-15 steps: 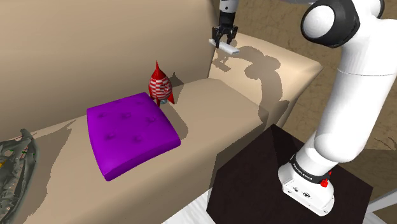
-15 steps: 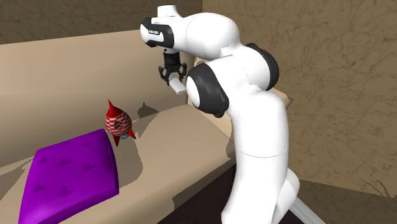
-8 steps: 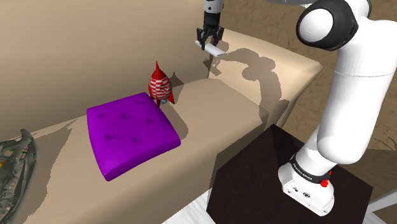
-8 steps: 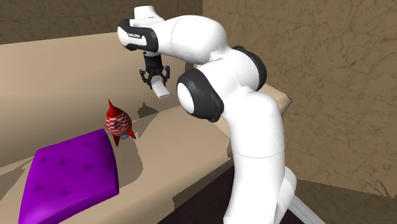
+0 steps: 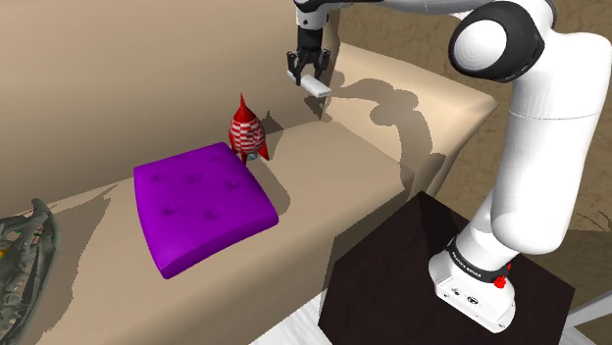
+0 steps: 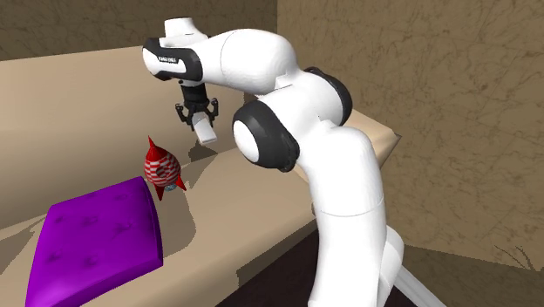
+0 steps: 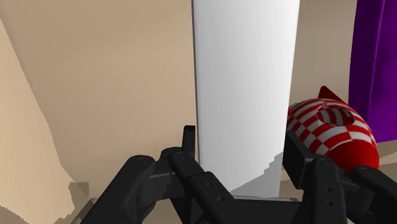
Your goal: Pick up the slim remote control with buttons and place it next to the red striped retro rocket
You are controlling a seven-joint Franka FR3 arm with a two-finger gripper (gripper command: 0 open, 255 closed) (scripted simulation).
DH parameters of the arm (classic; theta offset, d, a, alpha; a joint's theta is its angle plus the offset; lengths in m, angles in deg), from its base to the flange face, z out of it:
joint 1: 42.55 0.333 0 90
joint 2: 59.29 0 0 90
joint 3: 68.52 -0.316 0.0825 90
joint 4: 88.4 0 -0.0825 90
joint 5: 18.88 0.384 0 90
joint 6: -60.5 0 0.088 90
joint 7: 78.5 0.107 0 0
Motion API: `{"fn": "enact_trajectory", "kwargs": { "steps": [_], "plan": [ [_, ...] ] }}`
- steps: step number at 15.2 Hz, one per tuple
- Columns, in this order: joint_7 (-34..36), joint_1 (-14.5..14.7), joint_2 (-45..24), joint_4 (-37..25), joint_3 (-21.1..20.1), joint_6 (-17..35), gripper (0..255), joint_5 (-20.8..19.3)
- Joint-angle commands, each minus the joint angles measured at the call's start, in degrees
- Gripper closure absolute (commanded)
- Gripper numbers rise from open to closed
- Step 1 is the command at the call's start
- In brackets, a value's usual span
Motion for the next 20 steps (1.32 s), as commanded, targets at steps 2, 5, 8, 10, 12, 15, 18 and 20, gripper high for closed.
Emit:
{"fn": "enact_trajectory", "kwargs": {
  "steps": [2, 5, 8, 10, 12, 15, 18, 20],
  "plan": [
    [0.0, 0.1, 0.2, 2.7, 0.0, 2.5, 255, 0.0],
    [0.0, 0.2, 0.3, 5.0, -0.1, 4.8, 255, 0.0],
    [-0.1, 0.3, 0.2, 7.2, -0.1, 7.1, 255, 0.0],
    [-0.1, 0.3, 0.1, 8.6, -0.1, 8.6, 255, 0.1],
    [-0.1, 0.3, -0.1, 9.9, -0.1, 10.0, 255, 0.1],
    [-0.2, 0.4, -0.5, 11.6, -0.2, 12.2, 255, 0.2],
    [-0.3, 0.4, -1.0, 13.3, -0.2, 14.3, 255, 0.3],
    [-0.4, 0.4, -1.4, 14.3, -0.3, 15.6, 255, 0.4]
  ]
}}
